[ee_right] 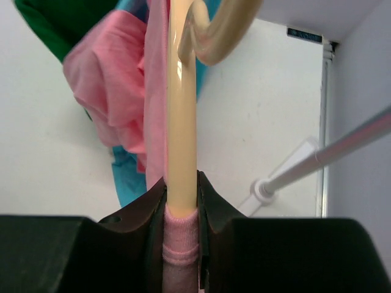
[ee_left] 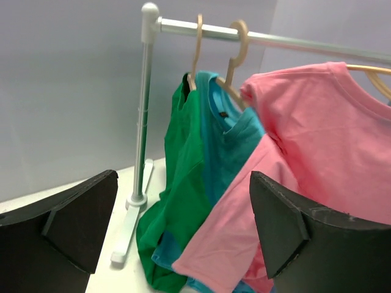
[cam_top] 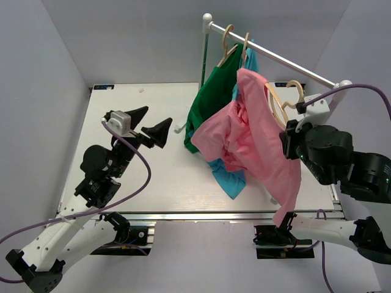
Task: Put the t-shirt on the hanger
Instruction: Place the hanger at the clothesline.
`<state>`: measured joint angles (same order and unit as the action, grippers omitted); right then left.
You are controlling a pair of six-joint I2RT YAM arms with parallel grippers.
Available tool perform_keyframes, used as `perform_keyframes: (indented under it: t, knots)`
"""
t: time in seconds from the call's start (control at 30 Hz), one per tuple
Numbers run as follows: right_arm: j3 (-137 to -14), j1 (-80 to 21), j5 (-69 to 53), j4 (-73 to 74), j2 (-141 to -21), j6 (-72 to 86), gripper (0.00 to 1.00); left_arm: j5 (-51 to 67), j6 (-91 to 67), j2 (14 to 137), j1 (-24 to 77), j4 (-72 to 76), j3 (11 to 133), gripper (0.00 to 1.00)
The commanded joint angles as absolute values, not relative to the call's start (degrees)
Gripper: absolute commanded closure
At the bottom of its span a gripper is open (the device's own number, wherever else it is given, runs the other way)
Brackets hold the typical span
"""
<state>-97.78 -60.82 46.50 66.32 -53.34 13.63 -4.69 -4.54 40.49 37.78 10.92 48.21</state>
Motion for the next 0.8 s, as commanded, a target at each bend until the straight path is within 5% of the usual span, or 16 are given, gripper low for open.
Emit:
perform_keyframes:
  t: [0.0, 0.27, 0.4, 0.57, 0.77]
  knots:
    - [-98.1, -60.9, 53.5, 73.2, -52.6, 23.7, 1.00, -6.5, -4.8, 41.8, 37.7, 10.5, 48.8, 0.02]
    - [-96.9, -60.8, 52.2, 70.0, -54.4, 20.5, 1.00, -5.2, -5.2, 43.2, 37.7, 10.2, 47.7, 0.02]
    - [-95.4, -60.8, 25.6, 51.9, -51.0, 1.7, 1.00, -1.5, -5.2, 43.6, 37.7, 11.2, 46.4, 0.02]
    - [-106.3, -60.8, 1.3, 49.1, -52.6, -8.8, 1.00, -0.1, -5.8, 43.6, 37.7, 10.2, 46.3, 0.02]
    - [-120.7, -60.8, -3.6, 53.9, -57.0, -10.5, 1.00, 2.8, -6.1, 43.9, 37.7, 9.0, 47.4, 0.02]
